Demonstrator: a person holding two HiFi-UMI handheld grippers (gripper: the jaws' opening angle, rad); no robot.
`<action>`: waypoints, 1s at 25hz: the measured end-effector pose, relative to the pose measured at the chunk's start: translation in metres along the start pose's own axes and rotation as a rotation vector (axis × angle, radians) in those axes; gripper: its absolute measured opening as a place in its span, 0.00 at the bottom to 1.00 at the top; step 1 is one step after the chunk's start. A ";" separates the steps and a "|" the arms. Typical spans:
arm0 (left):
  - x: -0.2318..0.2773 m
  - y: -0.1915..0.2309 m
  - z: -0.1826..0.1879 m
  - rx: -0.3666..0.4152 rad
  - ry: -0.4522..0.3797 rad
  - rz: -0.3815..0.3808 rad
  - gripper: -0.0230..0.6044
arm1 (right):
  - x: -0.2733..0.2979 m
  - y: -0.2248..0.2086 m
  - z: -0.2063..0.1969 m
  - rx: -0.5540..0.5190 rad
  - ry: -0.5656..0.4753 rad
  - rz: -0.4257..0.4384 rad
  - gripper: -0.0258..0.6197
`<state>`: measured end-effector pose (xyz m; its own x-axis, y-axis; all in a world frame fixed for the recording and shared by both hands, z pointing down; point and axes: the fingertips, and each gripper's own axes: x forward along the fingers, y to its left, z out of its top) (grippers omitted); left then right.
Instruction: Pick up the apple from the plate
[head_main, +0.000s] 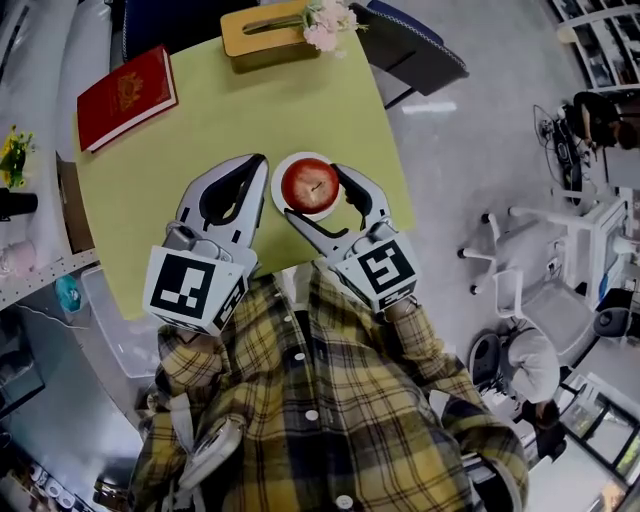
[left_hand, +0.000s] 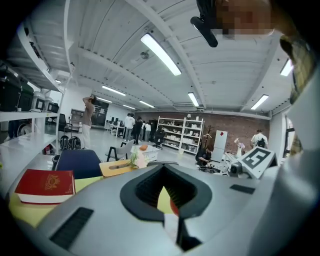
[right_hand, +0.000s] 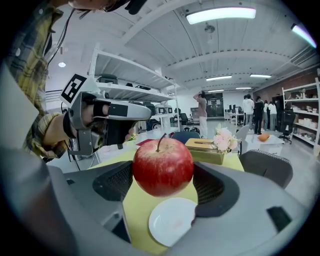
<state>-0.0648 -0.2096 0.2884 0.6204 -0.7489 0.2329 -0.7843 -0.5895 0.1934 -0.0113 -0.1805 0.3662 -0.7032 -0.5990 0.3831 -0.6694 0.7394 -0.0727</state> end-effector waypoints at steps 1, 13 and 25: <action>-0.002 -0.001 0.002 0.003 -0.003 0.002 0.04 | -0.001 0.003 0.005 -0.007 -0.005 0.007 0.62; -0.020 -0.015 0.032 0.039 -0.074 0.024 0.04 | -0.036 0.029 0.056 -0.024 -0.069 0.047 0.62; -0.033 -0.007 0.031 0.033 -0.081 0.058 0.05 | -0.046 0.029 0.059 -0.001 -0.072 0.051 0.62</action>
<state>-0.0799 -0.1895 0.2497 0.5723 -0.8033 0.1650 -0.8195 -0.5531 0.1498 -0.0128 -0.1497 0.2926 -0.7517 -0.5813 0.3117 -0.6323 0.7695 -0.0898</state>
